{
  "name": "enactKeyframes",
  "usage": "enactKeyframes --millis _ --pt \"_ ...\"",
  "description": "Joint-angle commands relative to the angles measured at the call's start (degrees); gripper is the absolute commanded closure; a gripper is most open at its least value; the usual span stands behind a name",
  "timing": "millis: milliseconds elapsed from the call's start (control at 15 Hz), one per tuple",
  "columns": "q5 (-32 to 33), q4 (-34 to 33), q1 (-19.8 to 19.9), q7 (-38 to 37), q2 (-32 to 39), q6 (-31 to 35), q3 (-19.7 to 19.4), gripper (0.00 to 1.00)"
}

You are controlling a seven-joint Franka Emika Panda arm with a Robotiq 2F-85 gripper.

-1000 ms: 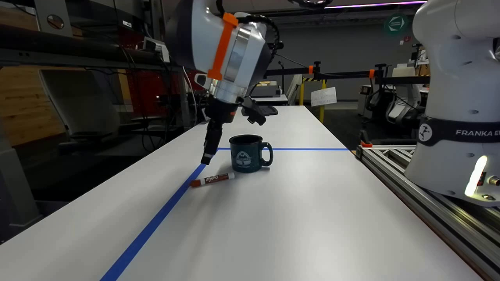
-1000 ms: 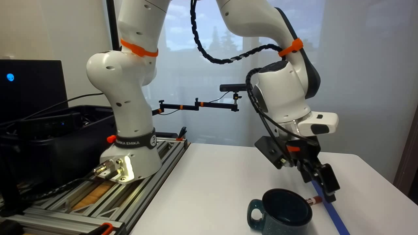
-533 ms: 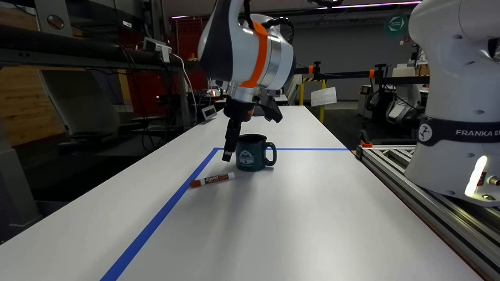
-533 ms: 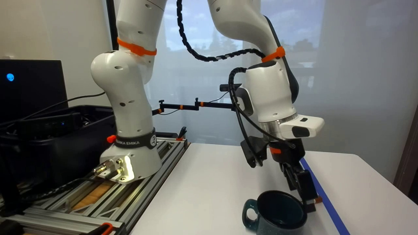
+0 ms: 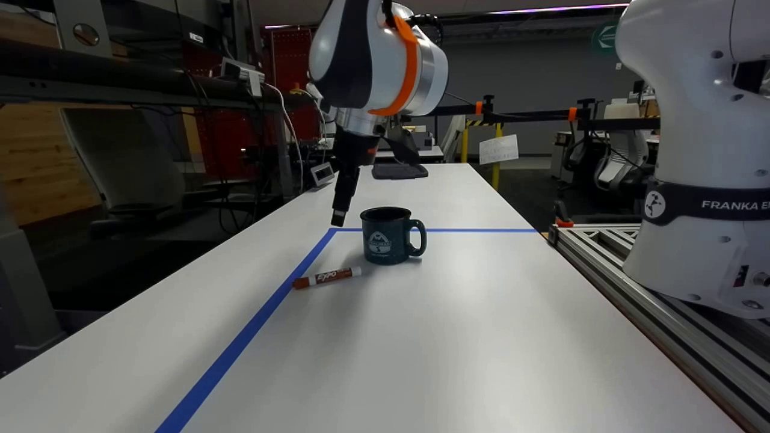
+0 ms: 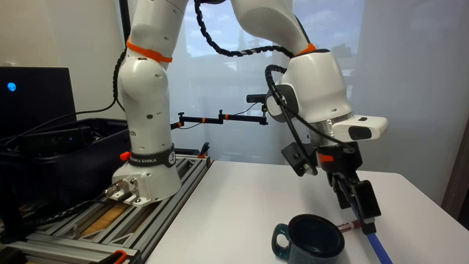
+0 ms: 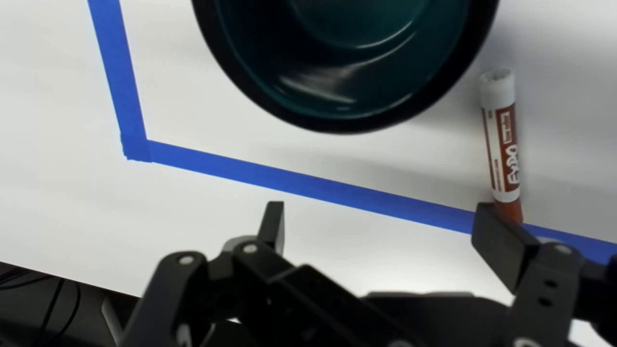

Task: Remove the red marker from the dark green mug.

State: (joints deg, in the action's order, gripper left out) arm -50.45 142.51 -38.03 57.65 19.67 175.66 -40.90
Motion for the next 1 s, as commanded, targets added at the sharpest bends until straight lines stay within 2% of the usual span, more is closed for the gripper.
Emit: enactKeyframes --millis 0,200,600,800,867,933 --pt "10.9 -2.4 -12.1 -11.2 0.5 -8.8 -14.1 0.00" --pt "18.6 -5.3 -20.3 -18.6 0.3 -17.2 -23.5 0.00" --pt "27.8 -9.0 -34.0 -29.0 -0.2 -31.6 -37.1 0.00" --pt "28.3 -9.0 -38.9 -29.7 -1.3 -33.7 -41.5 0.00" --pt "26.5 -8.9 -35.8 -28.2 0.0 -31.7 -38.3 0.00" --pt "26.5 -8.9 -37.0 -28.3 0.0 -32.1 -39.4 0.00"
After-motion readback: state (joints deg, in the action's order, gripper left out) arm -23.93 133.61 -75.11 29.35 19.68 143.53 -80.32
